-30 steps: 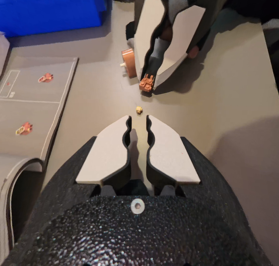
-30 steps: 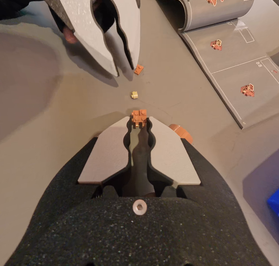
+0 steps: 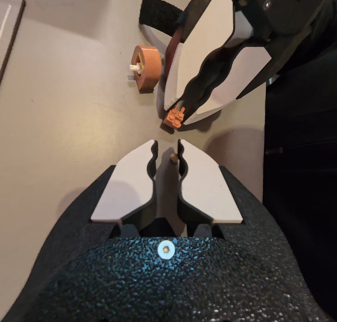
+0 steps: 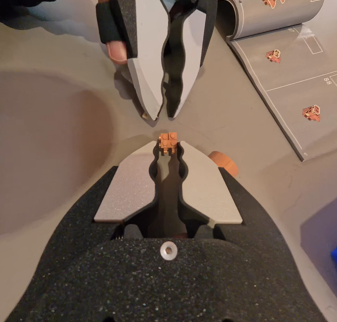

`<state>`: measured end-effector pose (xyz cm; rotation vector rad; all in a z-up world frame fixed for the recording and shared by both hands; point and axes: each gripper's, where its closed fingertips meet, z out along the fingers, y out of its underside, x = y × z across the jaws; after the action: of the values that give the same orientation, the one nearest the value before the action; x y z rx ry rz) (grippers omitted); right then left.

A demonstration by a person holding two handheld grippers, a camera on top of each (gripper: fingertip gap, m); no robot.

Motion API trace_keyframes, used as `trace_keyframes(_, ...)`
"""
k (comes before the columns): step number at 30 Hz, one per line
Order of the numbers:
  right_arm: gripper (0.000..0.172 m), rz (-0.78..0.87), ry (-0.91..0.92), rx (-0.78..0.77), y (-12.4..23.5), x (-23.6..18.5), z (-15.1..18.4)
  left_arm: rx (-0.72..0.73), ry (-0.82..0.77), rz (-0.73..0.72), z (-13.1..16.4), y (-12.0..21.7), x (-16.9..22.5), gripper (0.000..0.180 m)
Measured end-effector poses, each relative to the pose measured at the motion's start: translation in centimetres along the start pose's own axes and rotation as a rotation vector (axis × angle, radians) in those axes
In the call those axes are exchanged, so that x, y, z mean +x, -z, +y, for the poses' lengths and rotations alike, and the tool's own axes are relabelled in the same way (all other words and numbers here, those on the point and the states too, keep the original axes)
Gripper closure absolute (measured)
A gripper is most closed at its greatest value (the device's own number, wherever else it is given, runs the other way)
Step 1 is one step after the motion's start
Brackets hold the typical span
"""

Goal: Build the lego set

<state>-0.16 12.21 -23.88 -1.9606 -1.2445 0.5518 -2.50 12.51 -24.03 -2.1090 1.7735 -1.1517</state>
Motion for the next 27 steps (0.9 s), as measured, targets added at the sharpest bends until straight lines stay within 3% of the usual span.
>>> trace_keyframes(4, 0.154, -0.006, 0.004, 0.0, 0.0, -0.1, 0.0, -0.01, -0.052, -0.071, 0.5, 0.6, -0.7, 0.156)
trace_keyframes(11, 0.153, -0.021, 0.006, -0.002, 0.0, -0.3, 0.1, -0.061, -0.427, -0.191, 2.4, 2.5, -0.7, 0.153)
trace_keyframes(15, 0.153, -0.017, 0.011, -0.009, 0.0, -0.3, 0.2, -0.063, -0.612, -0.159, 3.0, 2.2, 0.3, 0.154)
trace_keyframes(21, 0.154, 0.005, 0.019, -0.018, -0.1, -0.1, 0.2, -0.078, -0.628, -0.153, 3.2, 0.8, 0.0, 0.172)
trace_keyframes(27, 0.153, 0.054, 0.099, -0.046, -0.5, -0.2, 0.3, -0.028, -0.567, -0.111, 3.2, 0.2, 1.0, 0.172)
